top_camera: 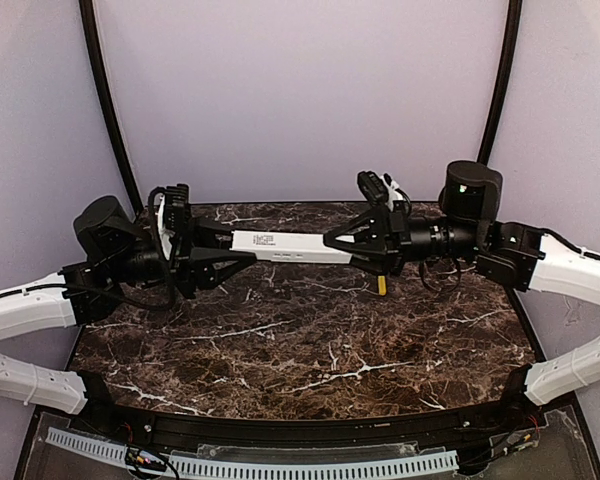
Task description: Unload the batteries from the remote control
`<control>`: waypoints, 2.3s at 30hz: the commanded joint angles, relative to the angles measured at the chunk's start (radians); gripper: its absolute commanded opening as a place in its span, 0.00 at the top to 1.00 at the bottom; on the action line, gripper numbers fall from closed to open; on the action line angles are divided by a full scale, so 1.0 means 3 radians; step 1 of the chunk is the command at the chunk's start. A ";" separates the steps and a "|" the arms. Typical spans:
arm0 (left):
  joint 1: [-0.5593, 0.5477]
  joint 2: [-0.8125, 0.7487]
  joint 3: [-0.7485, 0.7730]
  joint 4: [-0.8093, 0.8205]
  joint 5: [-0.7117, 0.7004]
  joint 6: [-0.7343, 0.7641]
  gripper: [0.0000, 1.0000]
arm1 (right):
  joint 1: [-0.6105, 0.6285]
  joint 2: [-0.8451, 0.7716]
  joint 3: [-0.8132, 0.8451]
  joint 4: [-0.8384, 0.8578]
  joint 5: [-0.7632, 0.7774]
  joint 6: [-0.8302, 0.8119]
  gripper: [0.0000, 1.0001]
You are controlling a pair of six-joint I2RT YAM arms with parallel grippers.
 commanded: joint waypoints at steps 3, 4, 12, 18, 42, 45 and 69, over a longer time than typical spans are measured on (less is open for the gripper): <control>0.0001 -0.0189 -0.0153 0.0300 -0.0135 -0.0253 1.00 | -0.0001 -0.0109 -0.0116 -0.0035 0.0157 -0.0009 0.73; 0.0001 -0.0207 -0.0164 0.0310 -0.0155 -0.0270 1.00 | -0.0005 -0.0121 -0.0126 -0.0038 0.0163 -0.0007 0.72; 0.0001 -0.0255 -0.0176 0.0288 -0.0216 -0.0304 1.00 | -0.0006 -0.0214 -0.0200 -0.0035 0.0174 -0.0006 0.53; -0.0001 -0.0272 -0.0163 0.0198 -0.0236 -0.0288 1.00 | -0.0035 -0.0308 -0.0263 -0.0072 0.0208 -0.0006 0.45; 0.0001 -0.0376 -0.0416 0.0046 -0.0277 -0.0054 1.00 | -0.0138 -0.0655 -0.0325 -0.0522 0.0413 -0.0079 0.35; -0.0001 -0.0374 -0.0457 0.0062 -0.0259 0.0034 1.00 | -0.0139 -0.0591 -0.0321 -0.0520 0.0390 -0.0025 0.35; 0.0267 0.0489 -0.0710 0.1780 0.0036 0.0142 1.00 | -0.0144 -0.0239 -0.0050 -0.0615 0.0345 0.0204 0.37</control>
